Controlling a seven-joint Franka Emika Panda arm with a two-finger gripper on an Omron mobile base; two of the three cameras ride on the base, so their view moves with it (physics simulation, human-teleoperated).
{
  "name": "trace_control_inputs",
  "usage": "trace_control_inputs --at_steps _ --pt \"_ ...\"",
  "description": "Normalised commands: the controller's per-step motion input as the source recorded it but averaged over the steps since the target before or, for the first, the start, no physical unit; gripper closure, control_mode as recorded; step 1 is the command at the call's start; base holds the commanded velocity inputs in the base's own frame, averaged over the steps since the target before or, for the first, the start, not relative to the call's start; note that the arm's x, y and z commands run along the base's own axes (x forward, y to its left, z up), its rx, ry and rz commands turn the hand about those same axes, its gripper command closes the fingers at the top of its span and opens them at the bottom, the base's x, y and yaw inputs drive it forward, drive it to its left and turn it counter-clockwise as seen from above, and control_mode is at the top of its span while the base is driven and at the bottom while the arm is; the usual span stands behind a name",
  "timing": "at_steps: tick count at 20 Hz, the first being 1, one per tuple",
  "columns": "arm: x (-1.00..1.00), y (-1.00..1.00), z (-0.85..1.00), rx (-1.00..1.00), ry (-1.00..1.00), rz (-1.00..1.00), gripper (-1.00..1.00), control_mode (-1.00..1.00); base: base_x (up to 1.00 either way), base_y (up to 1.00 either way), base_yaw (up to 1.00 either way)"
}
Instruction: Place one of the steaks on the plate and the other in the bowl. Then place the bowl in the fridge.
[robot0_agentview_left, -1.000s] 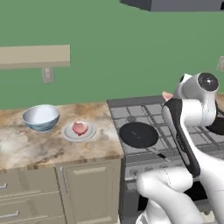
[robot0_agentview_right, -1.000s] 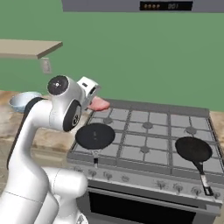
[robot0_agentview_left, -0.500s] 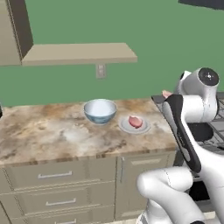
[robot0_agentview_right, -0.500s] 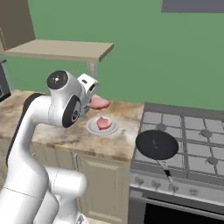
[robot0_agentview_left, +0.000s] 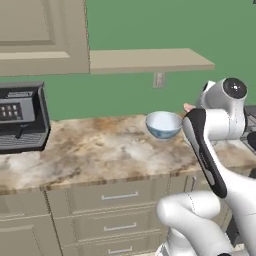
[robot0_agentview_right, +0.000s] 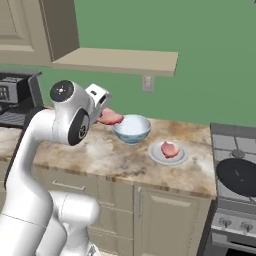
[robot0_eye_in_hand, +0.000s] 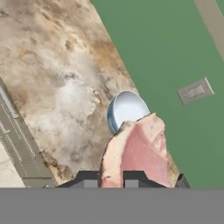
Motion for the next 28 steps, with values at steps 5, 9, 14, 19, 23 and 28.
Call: trace_control_inputs --at_steps 5,9,14,19,23,28 --pt "0.0 0.0 0.0 0.0 0.0 0.0 1.0 1.0 0.36 -0.17 -0.12" --pt "0.0 0.0 0.0 0.0 0.0 0.0 1.0 1.0 0.27 -0.28 -0.14" --pt "0.0 0.0 0.0 0.0 0.0 0.0 1.0 1.0 0.9 -0.27 -0.13" --pt "0.0 0.0 0.0 0.0 0.0 0.0 1.0 1.0 0.99 -0.29 -0.15" --pt "0.0 0.0 0.0 0.0 0.0 0.0 1.0 1.0 0.79 -0.04 -0.24" --pt "0.08 0.13 -0.22 0.1 0.09 -0.03 1.0 -1.0 0.14 0.0 -0.05"
